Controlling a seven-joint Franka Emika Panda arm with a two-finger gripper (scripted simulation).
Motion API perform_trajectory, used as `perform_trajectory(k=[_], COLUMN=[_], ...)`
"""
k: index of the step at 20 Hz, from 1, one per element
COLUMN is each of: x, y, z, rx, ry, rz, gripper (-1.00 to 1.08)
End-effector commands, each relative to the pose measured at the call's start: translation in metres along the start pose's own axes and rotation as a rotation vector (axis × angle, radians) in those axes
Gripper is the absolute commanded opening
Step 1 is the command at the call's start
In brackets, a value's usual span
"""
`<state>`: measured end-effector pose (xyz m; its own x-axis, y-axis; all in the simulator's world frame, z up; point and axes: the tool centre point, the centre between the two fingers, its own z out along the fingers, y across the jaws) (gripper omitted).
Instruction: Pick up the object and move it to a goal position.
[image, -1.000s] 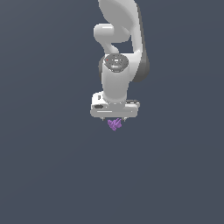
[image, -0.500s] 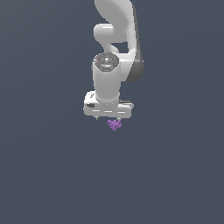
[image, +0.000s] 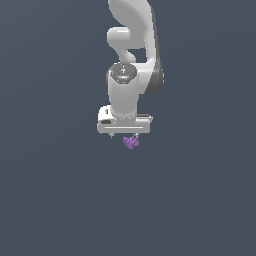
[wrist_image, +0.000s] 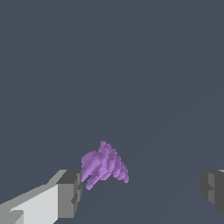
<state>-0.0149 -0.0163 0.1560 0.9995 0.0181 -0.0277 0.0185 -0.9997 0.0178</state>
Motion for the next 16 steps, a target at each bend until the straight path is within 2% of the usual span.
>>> perform_trajectory(k=[1, 16], x=[-0.003, -0.04], y=[-0.002, -0.019], z=[0.005, 0.046], rx=[0.0, 0.003], ry=[0.001, 0.018], rz=[-0.043, -0.453], gripper=[1.0, 1.0])
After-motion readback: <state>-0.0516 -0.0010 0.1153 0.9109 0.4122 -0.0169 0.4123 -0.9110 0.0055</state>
